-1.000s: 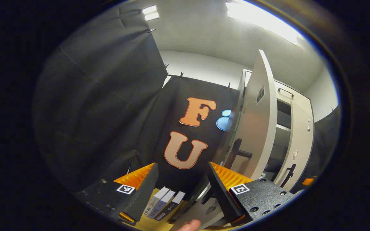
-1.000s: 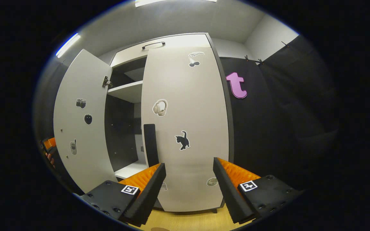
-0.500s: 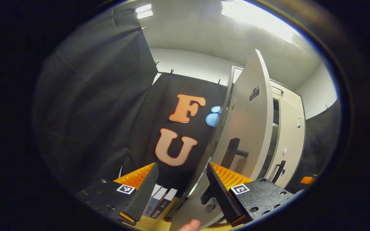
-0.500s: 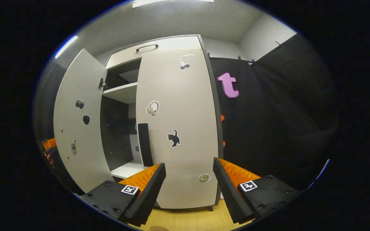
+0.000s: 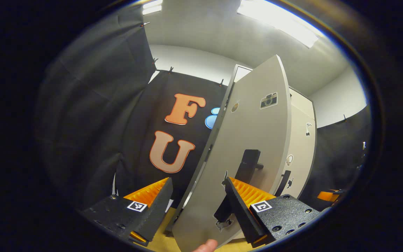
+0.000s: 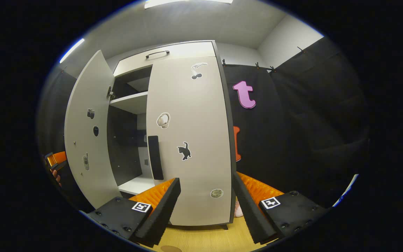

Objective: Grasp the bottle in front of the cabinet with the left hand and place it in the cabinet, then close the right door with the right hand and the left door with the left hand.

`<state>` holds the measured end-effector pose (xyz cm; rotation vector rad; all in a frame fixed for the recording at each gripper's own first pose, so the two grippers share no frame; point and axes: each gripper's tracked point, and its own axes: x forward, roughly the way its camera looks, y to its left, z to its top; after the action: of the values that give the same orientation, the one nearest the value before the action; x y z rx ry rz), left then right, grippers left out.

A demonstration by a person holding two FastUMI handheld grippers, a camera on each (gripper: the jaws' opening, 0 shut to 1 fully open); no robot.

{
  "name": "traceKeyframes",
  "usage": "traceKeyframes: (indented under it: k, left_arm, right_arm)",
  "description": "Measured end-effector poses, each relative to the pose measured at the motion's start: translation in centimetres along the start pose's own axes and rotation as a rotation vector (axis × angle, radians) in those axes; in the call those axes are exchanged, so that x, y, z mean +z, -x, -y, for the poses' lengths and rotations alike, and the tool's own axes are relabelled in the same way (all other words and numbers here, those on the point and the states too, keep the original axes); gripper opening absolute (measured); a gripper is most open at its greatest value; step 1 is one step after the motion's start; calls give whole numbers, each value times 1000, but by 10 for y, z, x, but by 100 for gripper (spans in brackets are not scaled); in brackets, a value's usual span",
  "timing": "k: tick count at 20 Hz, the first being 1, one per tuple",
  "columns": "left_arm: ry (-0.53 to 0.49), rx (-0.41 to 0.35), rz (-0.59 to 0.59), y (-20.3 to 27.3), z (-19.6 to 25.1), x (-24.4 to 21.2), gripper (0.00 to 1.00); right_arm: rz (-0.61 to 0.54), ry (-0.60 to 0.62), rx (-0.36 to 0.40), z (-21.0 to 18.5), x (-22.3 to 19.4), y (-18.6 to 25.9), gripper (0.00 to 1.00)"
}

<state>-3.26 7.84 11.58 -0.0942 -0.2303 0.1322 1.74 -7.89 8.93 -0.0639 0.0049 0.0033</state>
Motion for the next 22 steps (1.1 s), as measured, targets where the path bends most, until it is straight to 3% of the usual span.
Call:
traceKeyframes:
  k: [8,9,10,15,22]
  left_arm:
    - [7,-143,-13,-20,62,-16,93]
    - [17,-168,-30,-22,72,-23,97]
    - [29,-181,-45,-25,79,-27,94]
    - [41,-187,-46,-35,89,-32,95]
    - [-2,-225,-142,-48,110,-74,95]
  right_arm:
    - [8,24,-47,14,7,21,98]
    - [8,26,-53,15,7,24,98]
    - [8,27,-60,17,7,28,98]
    - [9,19,-101,32,7,42,98]
    - [2,3,-118,39,3,50,98]
